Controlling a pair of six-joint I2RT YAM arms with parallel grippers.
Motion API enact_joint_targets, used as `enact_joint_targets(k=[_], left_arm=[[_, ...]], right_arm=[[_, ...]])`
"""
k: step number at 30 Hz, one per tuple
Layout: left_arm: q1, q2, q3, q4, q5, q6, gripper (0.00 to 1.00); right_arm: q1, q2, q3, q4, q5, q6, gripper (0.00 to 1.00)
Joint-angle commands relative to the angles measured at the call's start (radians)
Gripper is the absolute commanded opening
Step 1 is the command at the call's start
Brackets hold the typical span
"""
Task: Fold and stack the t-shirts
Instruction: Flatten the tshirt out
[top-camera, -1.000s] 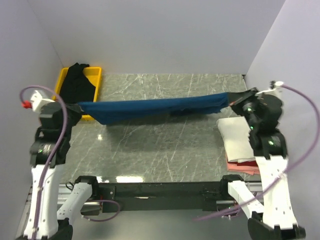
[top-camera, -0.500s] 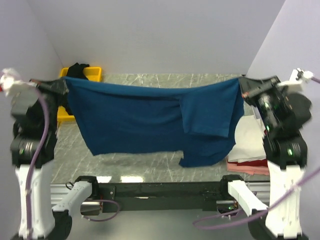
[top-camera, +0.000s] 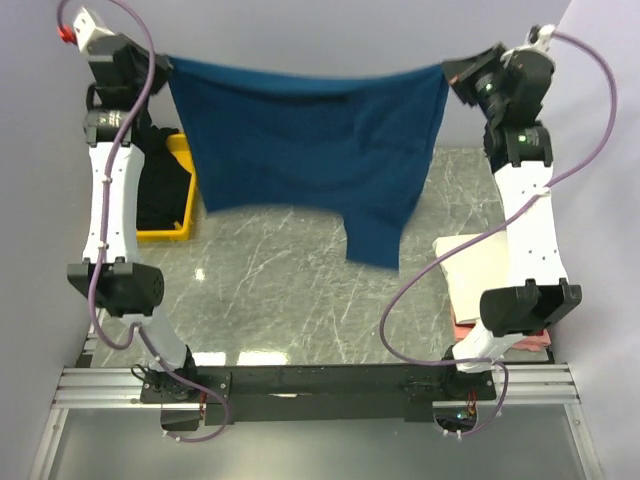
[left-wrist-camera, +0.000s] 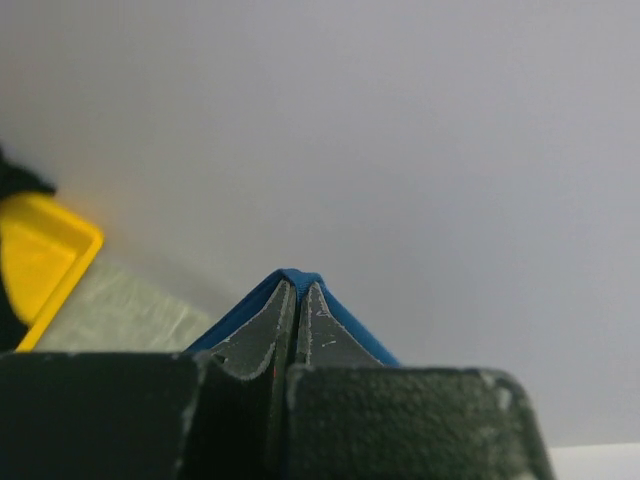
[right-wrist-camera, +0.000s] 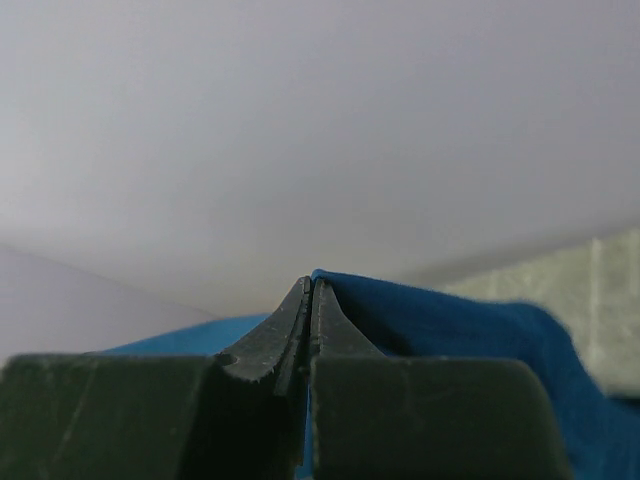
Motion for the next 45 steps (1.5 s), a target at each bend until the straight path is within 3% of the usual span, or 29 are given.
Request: enact_joint_targets(k=[1,3,6,13,16,21,26,28,33,35,39,45], left_arm=[[0.044,0.007,0.222,0.070,0.086,0.022,0.00],[0.065,-0.016,0.191,0.097,0.100,0.016,0.00],[0.085,-0.126,-0.002,0.151,0.105,0.015,0.00],[0.102,-0.413,-0.676,0.226,0.111,-0.014,0.00],[0.103,-0.462,-0.890,0.225,0.119,-0.040,0.00],[0.102,-0.426,-1.160,0.283,0.149,-0.103,0.00],[0.096,-0.284,-1.214,0.271,0.199,-0.131,0.00],[0.088,-0.272,-1.230,0.257,0.183,-0.137,0.00],[0.050,-0.327,-1.308,0.236,0.131,-0.157,0.01],[0.047,-0.352,-1.328,0.228,0.130,-0.168,0.00],[0.044,-0.390,-1.377,0.232,0.130,-0.183,0.01],[0.041,-0.435,-1.389,0.216,0.099,-0.175,0.00]], right_arm=[[-0.033,-0.003,0.200,0.094,-0.033,0.027,0.00],[-0.044,0.001,0.213,0.092,-0.068,0.047,0.00],[-0.056,-0.074,0.060,0.108,-0.098,0.065,0.00],[-0.064,-0.347,-0.631,0.186,-0.122,0.068,0.00],[-0.066,-0.323,-0.801,0.174,-0.122,0.024,0.00],[-0.078,-0.120,-0.843,0.120,-0.141,-0.060,0.00],[-0.078,0.096,-0.780,0.071,-0.170,-0.100,0.02],[-0.078,0.098,-0.823,0.074,-0.159,-0.102,0.09],[-0.080,-0.003,-0.980,0.092,-0.098,-0.094,0.40],[-0.078,-0.086,-1.027,0.088,-0.050,-0.096,0.44],[-0.076,-0.242,-1.152,0.056,-0.009,-0.100,0.45],[-0.044,-0.342,-1.313,0.074,0.019,-0.093,0.45]])
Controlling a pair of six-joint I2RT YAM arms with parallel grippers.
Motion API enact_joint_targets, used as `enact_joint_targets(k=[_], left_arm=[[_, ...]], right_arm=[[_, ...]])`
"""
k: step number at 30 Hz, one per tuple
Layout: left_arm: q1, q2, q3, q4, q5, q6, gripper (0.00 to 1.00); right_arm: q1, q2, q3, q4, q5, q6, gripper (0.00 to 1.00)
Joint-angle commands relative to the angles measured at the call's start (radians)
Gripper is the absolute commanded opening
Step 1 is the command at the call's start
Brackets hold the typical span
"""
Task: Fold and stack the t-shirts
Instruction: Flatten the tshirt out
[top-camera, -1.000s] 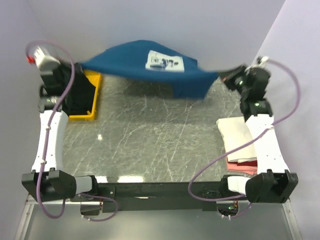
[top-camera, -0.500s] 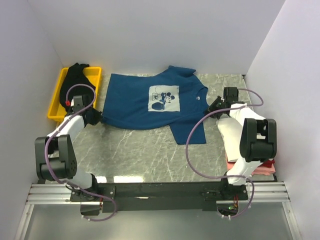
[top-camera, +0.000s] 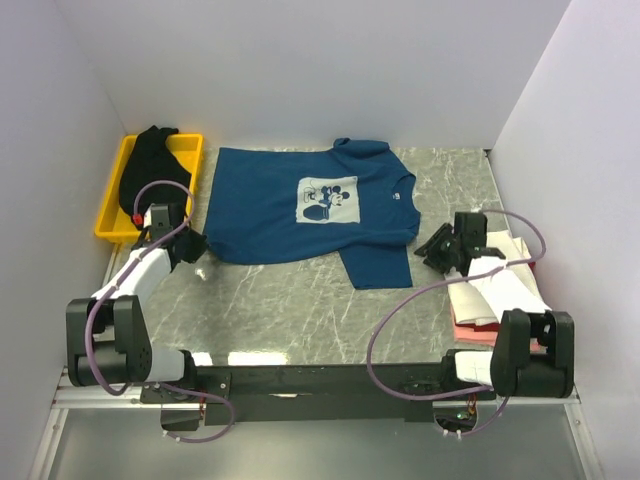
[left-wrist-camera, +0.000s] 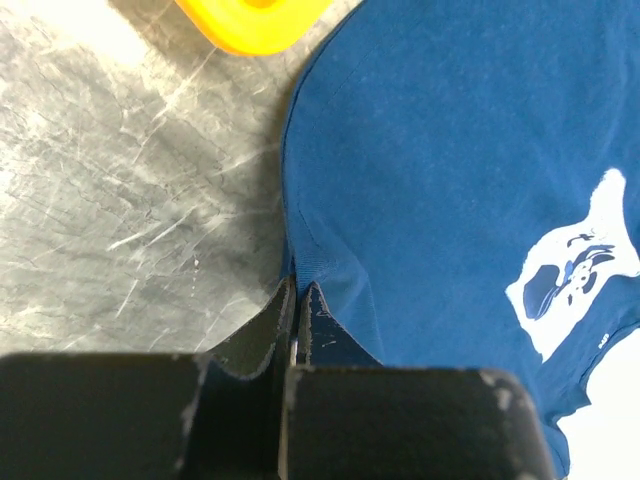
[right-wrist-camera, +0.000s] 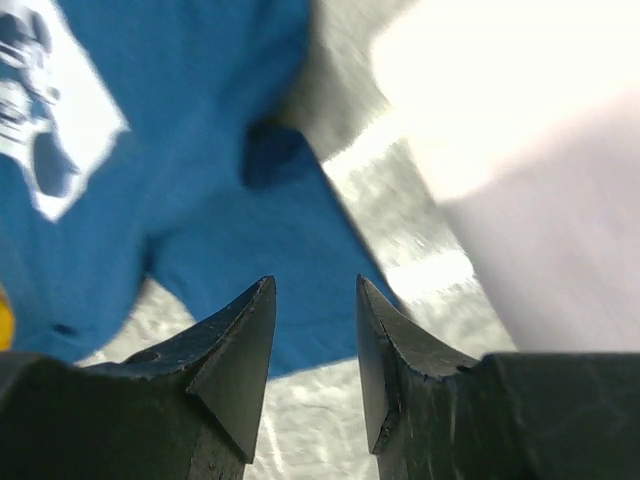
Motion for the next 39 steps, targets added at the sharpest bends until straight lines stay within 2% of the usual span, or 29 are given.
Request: enact_joint_targets(k=[1,12,17,18,19,22,31,39], left_arm=[[-0.005,-0.052,-0.008,0.016,-0.037,-0.001,0.00],[-0.005,-0.097,-0.069,-0.001,-0.058,0.012,0.00],[-0.005,-0.134,-0.106,-0.006,-0.078,0.012,0.00],[-0.005,-0.149,-0.110,-0.010,-0.081,0.010,0.00],[-0.005,-0.155,-0.115,-0.010,-0.092,0.010,0.00],[-0.005,-0.200,-0.138,-0.012,-0.107,0.010,0.01],[-0.005,-0.347,-0.225,-0.033,-0.169,0.002,0.11],[-0.003,-0.401,-0.245,-0.084,-0.215,-0.018,0.12]], right_arm=[[0.025,-0.036,-0.088,0.022,0.043,-0.005,0.45],[0.116,0.059,-0.153,0.105,0.066,0.038,0.43],[0.120,0.040,-0.170,0.101,0.072,0.048,0.38],[0.122,0.033,-0.173,0.101,0.071,0.050,0.35],[0.122,0.025,-0.176,0.103,0.065,0.053,0.21],[0.120,-0.012,-0.173,0.080,0.037,0.051,0.00],[0.122,-0.355,-0.213,-0.119,-0.006,0.041,0.00],[0.120,-0.703,-0.188,-0.408,-0.036,0.045,0.00]])
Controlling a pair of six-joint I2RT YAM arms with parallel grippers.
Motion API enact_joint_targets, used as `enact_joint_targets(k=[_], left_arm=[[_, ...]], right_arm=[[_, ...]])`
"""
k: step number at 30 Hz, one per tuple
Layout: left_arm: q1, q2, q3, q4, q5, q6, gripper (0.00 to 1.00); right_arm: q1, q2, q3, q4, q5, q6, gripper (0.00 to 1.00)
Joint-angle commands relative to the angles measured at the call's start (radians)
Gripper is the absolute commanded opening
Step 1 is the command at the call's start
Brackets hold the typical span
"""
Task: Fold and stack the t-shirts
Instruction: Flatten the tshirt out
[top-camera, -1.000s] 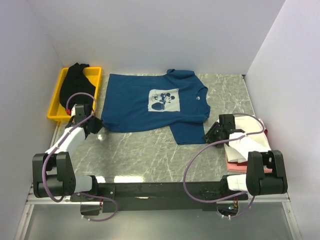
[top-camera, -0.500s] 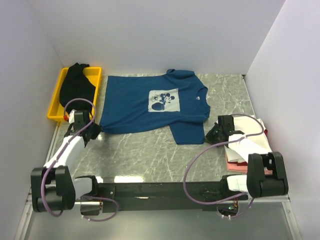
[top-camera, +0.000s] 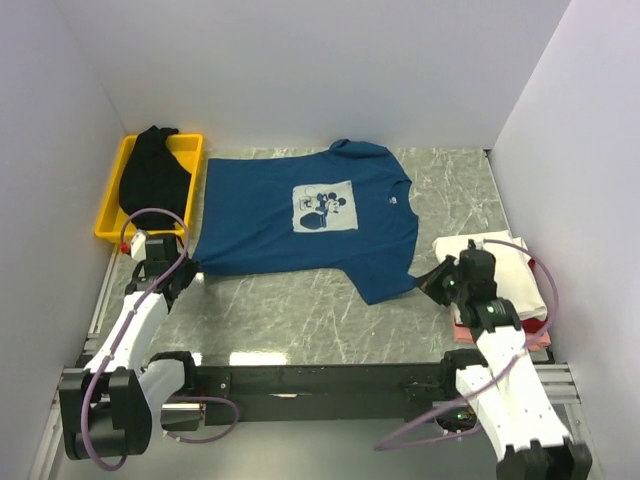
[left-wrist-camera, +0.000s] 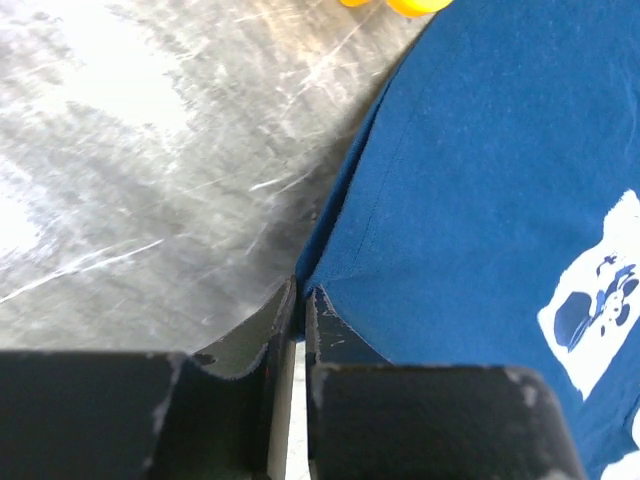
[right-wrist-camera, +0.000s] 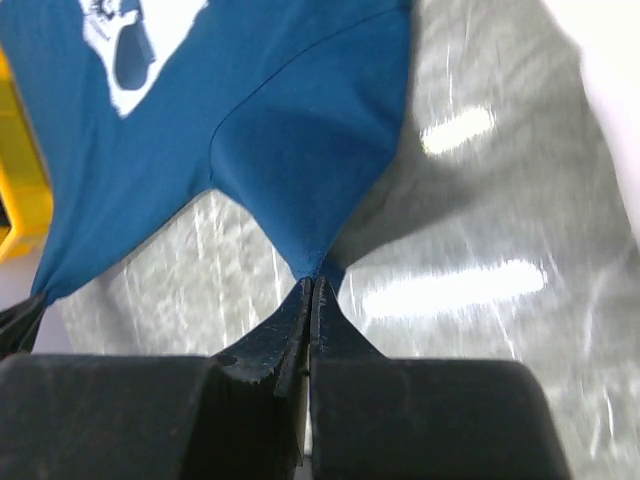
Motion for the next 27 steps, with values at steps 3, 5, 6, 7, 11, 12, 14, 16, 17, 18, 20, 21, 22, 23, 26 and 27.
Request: enact_joint_targets(k=[3,5,6,7,11,12,14,16,17,18,20,21,22,23,26,27], left_arm=[[-0.001,-0.063,-0.022,-0.066,-0.088,-0.032,0.14],[-0.001,-0.075,-0.028,-0.088,-0.103,-0.046,0.17],[-0.001,-0.080,-0.033,-0.094,-0.108,-0.047,0.18],[-0.001,-0.083,-0.042,-0.101,-0.113,-0.046,0.20],[-0.001,-0.109,-0.065,-0.118,-0.108,-0.052,0.42],[-0.001,-0.118,-0.070,-0.123,-0.106,-0.054,0.45],[-0.006,-0.168,-0.093,-0.166,-0.137,-0.106,0.51],[-0.017,-0.186,-0.108,-0.193,-0.155,-0.167,0.51],[-0.018,-0.198,-0.113,-0.204,-0.154,-0.181,0.51],[-0.018,-0.201,-0.120,-0.210,-0.154,-0.199,0.52],[-0.023,-0.204,-0.124,-0.241,-0.157,-0.219,0.51],[-0.032,-0.204,-0.125,-0.253,-0.168,-0.239,0.51],[-0.040,-0.207,-0.125,-0.266,-0.175,-0.254,0.51],[-0.049,-0.210,-0.127,-0.279,-0.185,-0.268,0.51],[-0.084,-0.230,-0.140,-0.296,-0.185,-0.305,0.50],[-0.095,-0.236,-0.148,-0.296,-0.179,-0.316,0.49]], right_arm=[[0.006,-0.188,0.038,-0.251,-0.036,0.012,0.00],[0.004,-0.246,0.048,-0.312,-0.045,0.014,0.00],[0.004,-0.263,0.055,-0.336,-0.043,0.011,0.00],[0.004,-0.278,0.062,-0.354,-0.045,0.009,0.00],[0.006,-0.347,0.079,-0.431,-0.053,0.005,0.00],[0.004,-0.354,0.082,-0.437,-0.056,0.003,0.00],[0.006,-0.351,0.084,-0.439,-0.059,0.000,0.00],[0.006,-0.338,0.090,-0.425,-0.057,-0.005,0.00],[0.004,-0.332,0.093,-0.420,-0.053,-0.008,0.00],[0.006,-0.325,0.098,-0.416,-0.048,-0.009,0.00],[0.004,-0.300,0.114,-0.399,-0.045,-0.012,0.00],[0.006,-0.291,0.119,-0.393,-0.048,-0.012,0.00],[0.004,-0.279,0.130,-0.381,-0.050,-0.014,0.00],[0.004,-0.269,0.136,-0.373,-0.043,-0.015,0.00],[0.006,-0.234,0.163,-0.357,-0.040,-0.023,0.00],[0.004,-0.228,0.176,-0.353,-0.040,-0.026,0.00]])
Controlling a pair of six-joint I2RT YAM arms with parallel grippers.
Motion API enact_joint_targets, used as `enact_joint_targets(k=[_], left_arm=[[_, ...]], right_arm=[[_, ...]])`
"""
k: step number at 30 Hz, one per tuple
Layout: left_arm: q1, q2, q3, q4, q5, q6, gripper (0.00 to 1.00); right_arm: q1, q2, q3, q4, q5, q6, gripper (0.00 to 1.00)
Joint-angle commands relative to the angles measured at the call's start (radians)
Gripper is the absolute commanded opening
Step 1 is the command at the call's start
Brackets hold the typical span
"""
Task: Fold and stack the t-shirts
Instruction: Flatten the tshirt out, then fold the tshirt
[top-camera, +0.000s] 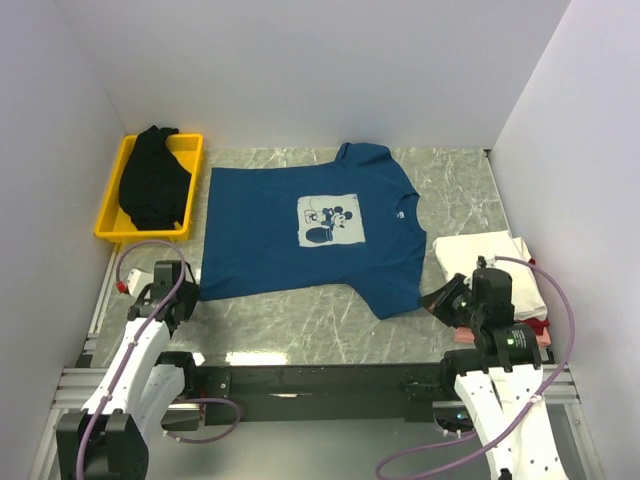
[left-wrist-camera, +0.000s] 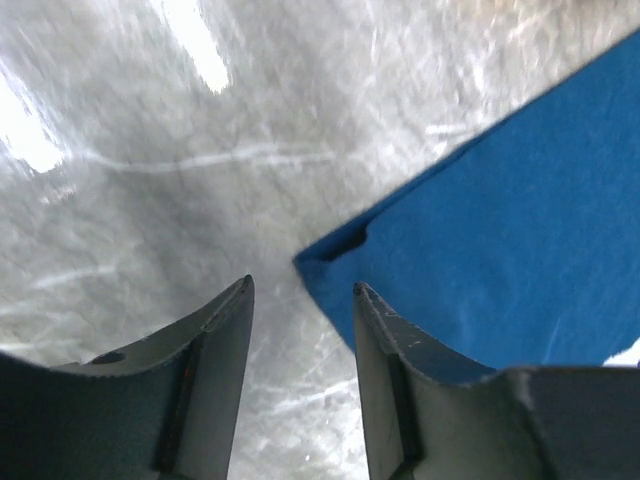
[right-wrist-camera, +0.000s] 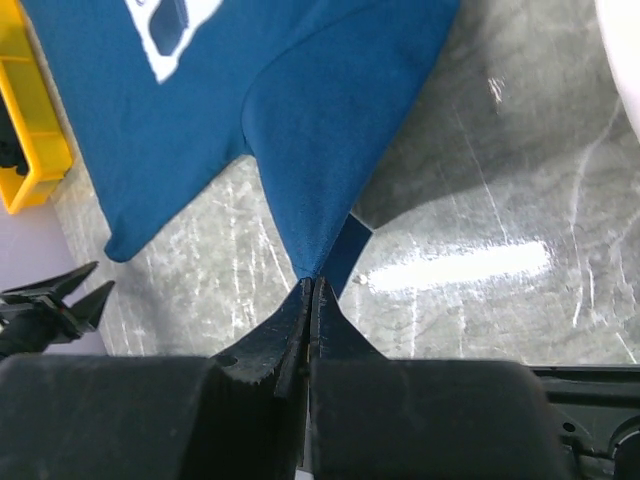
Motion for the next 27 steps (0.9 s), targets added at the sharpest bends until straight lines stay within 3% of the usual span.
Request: enact_joint_targets(k=[1,12,20,23,27], left_arm=[[-0.035,-0.034,-0.018,-0.029,-0.020,-0.066,0.48],[-0.096,0.056,-0.041,0.076,-0.001,-0.077,0.45],[-0.098,0.125,-0.026,0.126,-0.072,-0.066,0.44],[-0.098,0.148,-0.024,0.157,-0.080,-0.048,0.39],[-0.099,0.185,-0.020,0.185,-0.066,-0.025,0.19]], right_arm=[[0.004,0.042,0.068,0.062,0.008,-0.026,0.00],[0.006,0.096,0.090,0.104,-0.002,-0.038,0.00],[0.004,0.102,0.134,0.065,0.015,-0.063,0.00],[0.004,0.099,0.140,0.052,0.013,-0.071,0.00],[0.004,0.090,0.120,0.042,0.007,-0.074,0.00]])
